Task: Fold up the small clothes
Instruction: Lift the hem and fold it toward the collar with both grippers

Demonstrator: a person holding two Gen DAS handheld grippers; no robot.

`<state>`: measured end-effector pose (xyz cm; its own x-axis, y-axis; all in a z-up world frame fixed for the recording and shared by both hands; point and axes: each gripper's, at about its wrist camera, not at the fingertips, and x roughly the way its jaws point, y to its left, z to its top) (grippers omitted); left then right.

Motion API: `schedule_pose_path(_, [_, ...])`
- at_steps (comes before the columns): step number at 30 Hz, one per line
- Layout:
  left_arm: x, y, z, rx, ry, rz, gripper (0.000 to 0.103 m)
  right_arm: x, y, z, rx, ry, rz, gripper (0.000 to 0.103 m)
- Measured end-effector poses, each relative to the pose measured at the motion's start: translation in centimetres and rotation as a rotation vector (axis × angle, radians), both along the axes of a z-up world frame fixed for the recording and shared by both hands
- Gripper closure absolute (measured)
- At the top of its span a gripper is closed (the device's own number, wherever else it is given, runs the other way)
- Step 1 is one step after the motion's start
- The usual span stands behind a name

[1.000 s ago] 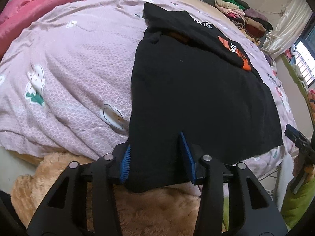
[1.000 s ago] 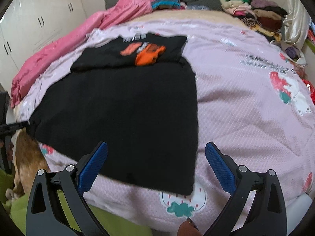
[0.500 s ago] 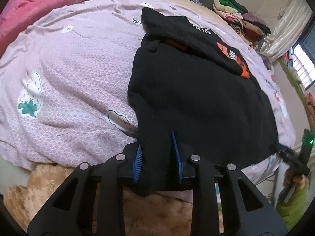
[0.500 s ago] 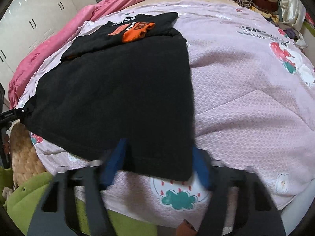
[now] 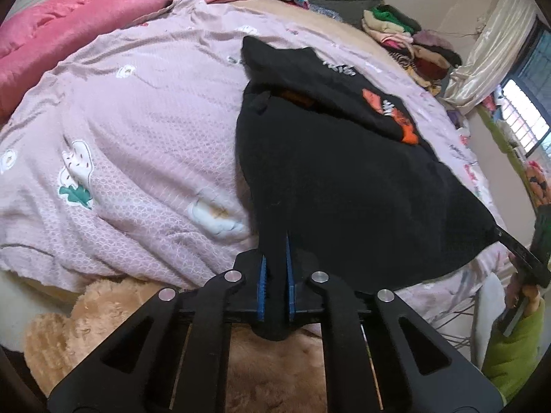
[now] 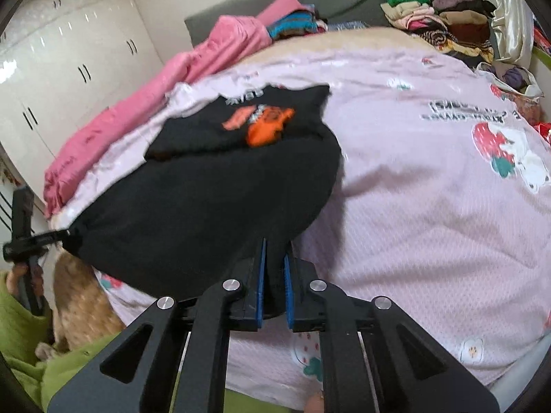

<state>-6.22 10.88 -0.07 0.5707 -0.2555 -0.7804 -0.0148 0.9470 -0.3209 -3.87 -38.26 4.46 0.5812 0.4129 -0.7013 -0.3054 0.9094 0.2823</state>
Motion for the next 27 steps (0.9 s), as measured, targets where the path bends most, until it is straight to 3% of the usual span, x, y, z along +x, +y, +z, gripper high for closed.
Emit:
schedule_pose_path(11, [1.0, -1.4, -0.1, 0.011, 0.030, -0.033, 0.101, 1.7, -1.5, 2.5, 0.135, -0.067, -0.028, 0.095])
schedule_pose_path(18, [2.4, 0.6, 3.3, -0.033, -0.042, 0.027, 0.101, 2.9, -3.4, 3.5, 0.241, -0.088, -0.070, 0.095])
schedule_pose_path(27, [4.4, 1.4, 5.7, -0.068, -0.100, 0.063, 0.101, 4.3, -3.8, 4.4, 0.263, -0.112, -0.096, 0.095])
